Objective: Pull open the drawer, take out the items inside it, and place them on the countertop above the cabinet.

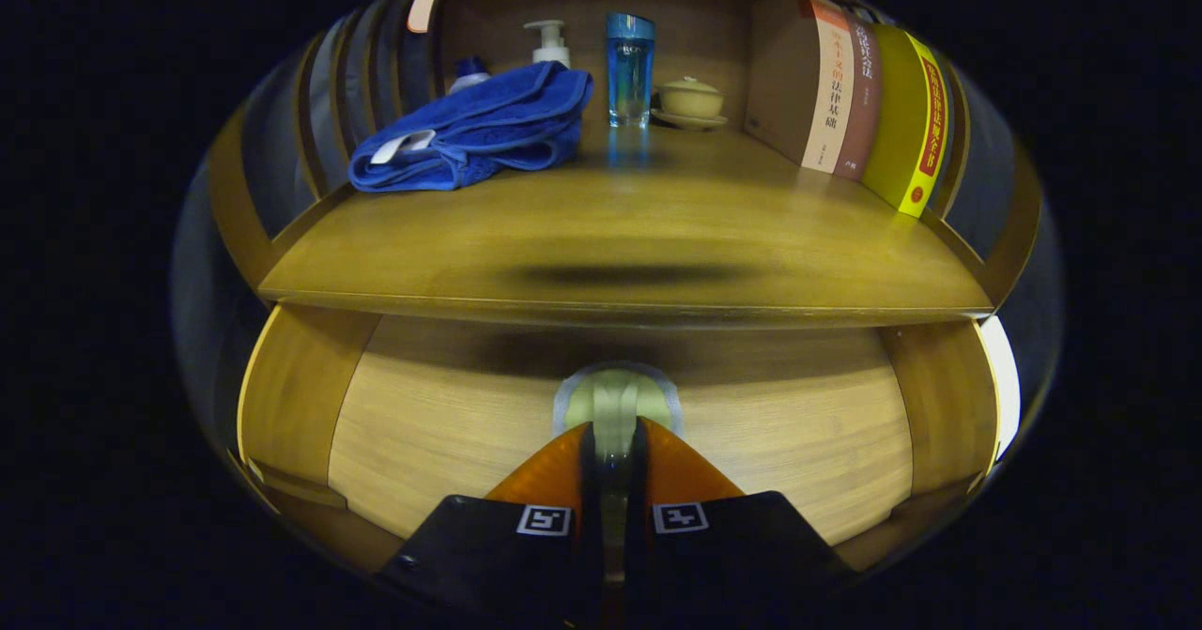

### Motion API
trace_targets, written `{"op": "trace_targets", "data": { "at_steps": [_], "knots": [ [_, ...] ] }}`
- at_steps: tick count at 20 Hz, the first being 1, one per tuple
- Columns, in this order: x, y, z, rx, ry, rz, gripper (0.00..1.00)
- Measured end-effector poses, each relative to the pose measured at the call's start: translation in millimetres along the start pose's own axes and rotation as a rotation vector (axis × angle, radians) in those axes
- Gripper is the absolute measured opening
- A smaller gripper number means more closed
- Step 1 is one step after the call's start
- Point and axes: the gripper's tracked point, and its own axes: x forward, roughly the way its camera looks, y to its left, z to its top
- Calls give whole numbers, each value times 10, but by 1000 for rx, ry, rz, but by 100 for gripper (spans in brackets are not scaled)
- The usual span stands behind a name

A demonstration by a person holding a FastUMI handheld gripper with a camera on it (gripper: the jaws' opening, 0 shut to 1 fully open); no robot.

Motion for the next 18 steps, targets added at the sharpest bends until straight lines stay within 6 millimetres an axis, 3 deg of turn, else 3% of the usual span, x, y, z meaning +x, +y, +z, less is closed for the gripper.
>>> {"op": "trace_targets", "data": {
  "at_steps": [8, 13, 18],
  "knots": [
    [-624, -113, 465, 0, -260, 0, 18],
    [-895, -226, 474, 66, -324, 18, 18],
    [-1294, -516, 1001, 68, -476, -15, 18]
  ]
}}
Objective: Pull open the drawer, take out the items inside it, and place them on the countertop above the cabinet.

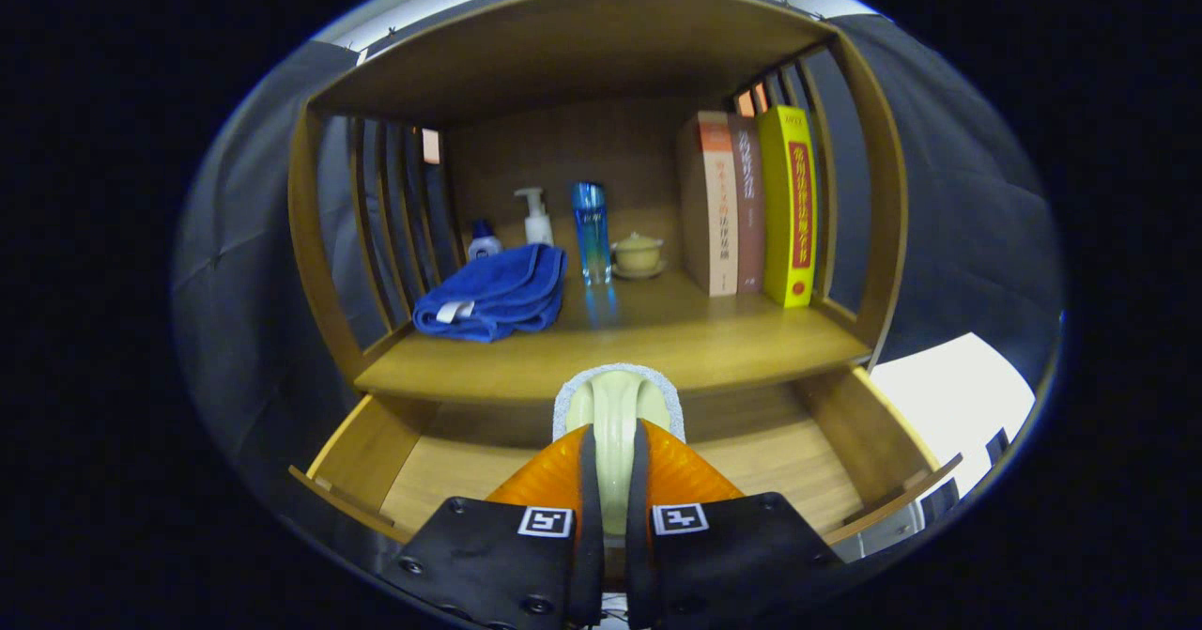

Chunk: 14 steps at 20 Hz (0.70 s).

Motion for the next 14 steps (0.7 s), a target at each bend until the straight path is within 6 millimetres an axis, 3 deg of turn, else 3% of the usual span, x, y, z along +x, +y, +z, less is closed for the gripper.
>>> {"op": "trace_targets", "data": {
  "at_steps": [4, 7, 10, 14],
  "knots": [
    [270, -72, 540, -38, -20, -11, 18],
    [622, -15, 690, -29, 33, -6, 18],
    [1064, 30, 681, -75, 87, -17, 18],
    [1486, 255, 273, -58, 244, 7, 18]
  ]
}}
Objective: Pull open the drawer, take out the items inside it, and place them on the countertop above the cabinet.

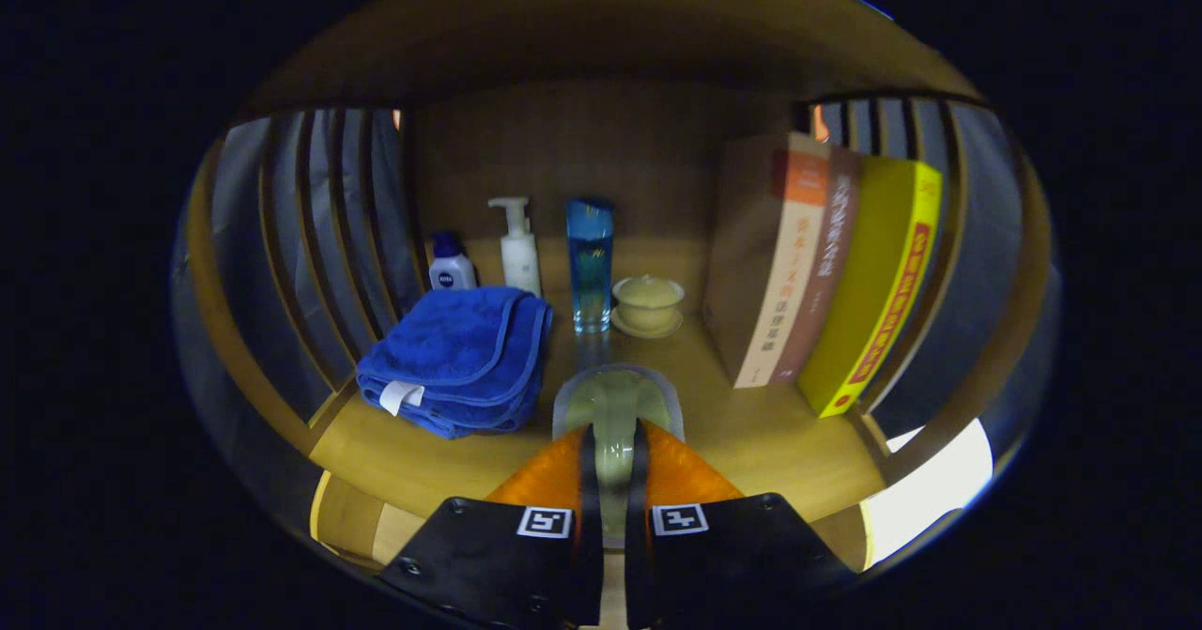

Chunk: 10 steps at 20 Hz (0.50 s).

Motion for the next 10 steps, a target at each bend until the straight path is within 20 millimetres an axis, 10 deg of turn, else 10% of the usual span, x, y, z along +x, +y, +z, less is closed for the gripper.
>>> {"op": "trace_targets", "data": {
  "at_steps": [10],
  "knots": [
    [461, -173, -20, -55, 69, -61, 22]
  ]
}}
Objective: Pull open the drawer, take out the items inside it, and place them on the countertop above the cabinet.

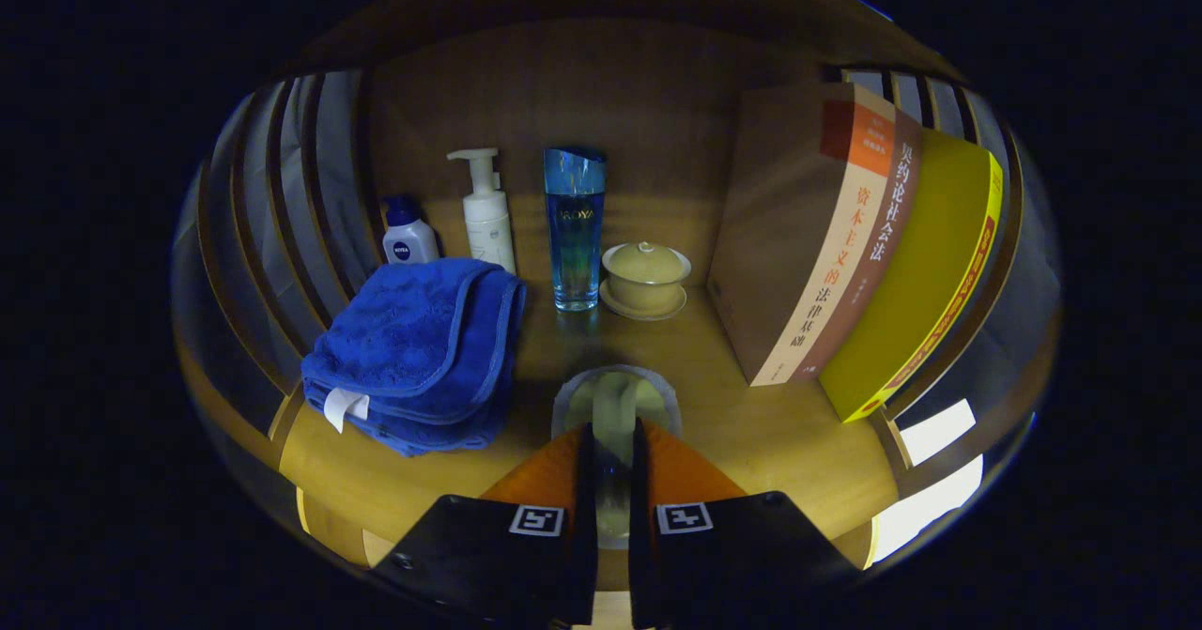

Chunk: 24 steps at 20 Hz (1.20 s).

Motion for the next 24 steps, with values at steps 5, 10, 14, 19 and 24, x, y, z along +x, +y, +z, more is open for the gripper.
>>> {"op": "trace_targets", "data": {
  "at_steps": [5, 10, 14, 19, 24],
  "knots": [
    [62, -101, -103, 74, 16, -21, 42],
    [-15, -108, -48, 134, -22, 4, 89],
    [-270, -114, 179, 144, -104, 16, 98],
    [-942, -96, 522, 124, -250, 41, 98],
    [-1814, -197, 738, 62, -427, -2, 98]
  ]
}}
